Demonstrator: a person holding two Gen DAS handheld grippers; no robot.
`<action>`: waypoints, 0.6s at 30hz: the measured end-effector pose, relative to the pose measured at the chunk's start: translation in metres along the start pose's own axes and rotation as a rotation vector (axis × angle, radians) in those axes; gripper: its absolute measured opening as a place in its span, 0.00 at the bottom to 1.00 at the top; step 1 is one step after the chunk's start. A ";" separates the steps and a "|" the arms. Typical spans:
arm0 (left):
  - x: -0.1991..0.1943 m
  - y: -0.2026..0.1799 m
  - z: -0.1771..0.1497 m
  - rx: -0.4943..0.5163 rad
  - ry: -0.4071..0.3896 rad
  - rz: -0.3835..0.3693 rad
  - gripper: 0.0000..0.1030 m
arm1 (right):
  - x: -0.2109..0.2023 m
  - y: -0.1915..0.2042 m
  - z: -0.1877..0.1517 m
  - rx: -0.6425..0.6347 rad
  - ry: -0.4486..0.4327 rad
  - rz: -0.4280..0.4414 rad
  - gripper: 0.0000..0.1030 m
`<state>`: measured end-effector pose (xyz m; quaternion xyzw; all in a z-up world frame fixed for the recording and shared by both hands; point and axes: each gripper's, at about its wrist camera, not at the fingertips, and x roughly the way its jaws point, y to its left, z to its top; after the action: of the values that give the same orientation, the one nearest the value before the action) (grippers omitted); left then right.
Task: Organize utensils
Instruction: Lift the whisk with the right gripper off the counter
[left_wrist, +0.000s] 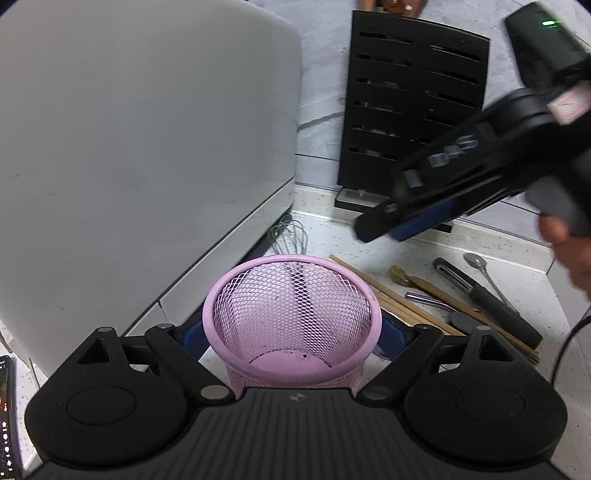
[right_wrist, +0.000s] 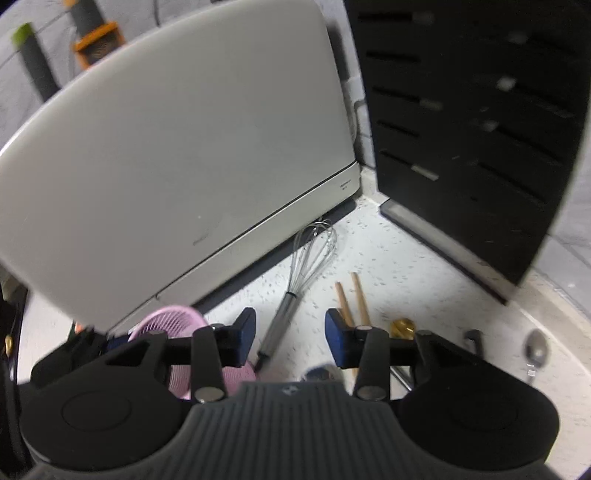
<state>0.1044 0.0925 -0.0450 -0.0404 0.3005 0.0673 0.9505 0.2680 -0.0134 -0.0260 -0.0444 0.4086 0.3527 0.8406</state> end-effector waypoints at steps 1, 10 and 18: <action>0.001 0.002 0.001 -0.003 0.000 0.002 1.00 | 0.009 0.000 0.003 0.019 0.009 0.000 0.39; 0.009 0.014 0.008 -0.027 -0.001 0.015 0.99 | 0.079 0.003 0.027 0.135 0.088 -0.044 0.39; 0.012 0.016 0.008 -0.028 0.006 0.010 0.98 | 0.112 0.003 0.037 0.153 0.131 -0.114 0.39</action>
<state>0.1161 0.1100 -0.0461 -0.0525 0.3027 0.0762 0.9486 0.3373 0.0648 -0.0809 -0.0261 0.4853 0.2682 0.8318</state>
